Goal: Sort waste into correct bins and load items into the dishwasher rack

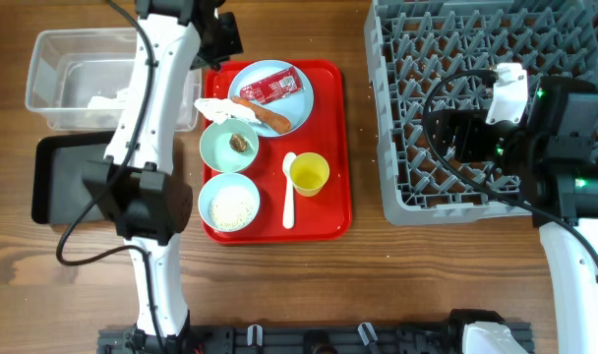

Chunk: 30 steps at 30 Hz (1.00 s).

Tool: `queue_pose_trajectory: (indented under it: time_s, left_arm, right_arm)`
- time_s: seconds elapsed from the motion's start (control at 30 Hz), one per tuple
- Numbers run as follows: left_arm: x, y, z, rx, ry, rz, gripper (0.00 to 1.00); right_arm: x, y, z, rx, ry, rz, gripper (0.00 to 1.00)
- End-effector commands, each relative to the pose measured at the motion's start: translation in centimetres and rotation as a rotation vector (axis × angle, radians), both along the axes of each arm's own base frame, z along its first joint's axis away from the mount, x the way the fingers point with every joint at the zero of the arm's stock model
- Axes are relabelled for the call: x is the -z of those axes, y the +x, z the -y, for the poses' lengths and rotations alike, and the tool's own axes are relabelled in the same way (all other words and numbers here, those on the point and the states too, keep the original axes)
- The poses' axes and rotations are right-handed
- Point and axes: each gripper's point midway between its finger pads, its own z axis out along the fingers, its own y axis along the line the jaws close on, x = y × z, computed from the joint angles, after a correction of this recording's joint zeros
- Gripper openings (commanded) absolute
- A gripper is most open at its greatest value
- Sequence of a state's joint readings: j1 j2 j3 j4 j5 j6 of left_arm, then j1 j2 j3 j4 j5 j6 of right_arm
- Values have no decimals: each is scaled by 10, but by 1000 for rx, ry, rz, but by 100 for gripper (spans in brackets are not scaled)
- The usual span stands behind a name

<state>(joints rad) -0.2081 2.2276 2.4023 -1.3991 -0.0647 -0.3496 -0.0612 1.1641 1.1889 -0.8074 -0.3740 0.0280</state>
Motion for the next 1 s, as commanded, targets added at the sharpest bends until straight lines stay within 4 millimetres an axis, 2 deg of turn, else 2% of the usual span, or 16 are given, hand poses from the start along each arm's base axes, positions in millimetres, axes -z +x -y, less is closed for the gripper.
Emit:
queue_pose_trajectory:
  time_s: [0.0,0.07,0.2,0.27,0.37,0.53,0.6,0.73,0.77,0.87,0.97]
  left_arm:
    - [37,-5,-6,-33,51,-103,61]
    - [61,-7,-8,-81,57,-164,67]
    - [109,-10,-11,-159,62,-254,66]
    - [133,-9,-11,-166,65,-281,63]
    - [150,-10,-11,-166,70,-296,56]
    - [178,-18,-13,-165,78,-325,56]
    - [186,-18,-13,-165,78,-325,52]
    - [188,-19,-13,-165,78,-324,14]
    - [187,-19,-13,-165,78,-324,8]
    - [183,-20,-13,-165,78,-324,4]
    - [168,-19,-13,-165,71,-300,5]
  right_arm:
    - [-4,2,-3,-14,11,6,100]
    - [-3,2,-3,-14,11,4,100]
    - [-2,0,-4,-16,10,-6,100]
    - [-1,0,-3,-15,10,-7,100]
    - [-2,0,-4,-15,10,-7,100]
    - [-1,0,-3,-15,10,-7,100]
    - [-1,0,-3,-15,10,-7,100]
    - [-1,0,-3,-15,9,-7,100]
    - [-2,0,-3,-14,10,-6,100]
    - [-1,0,-3,-13,8,-7,100]
    - [-1,0,-3,-12,8,-6,100]
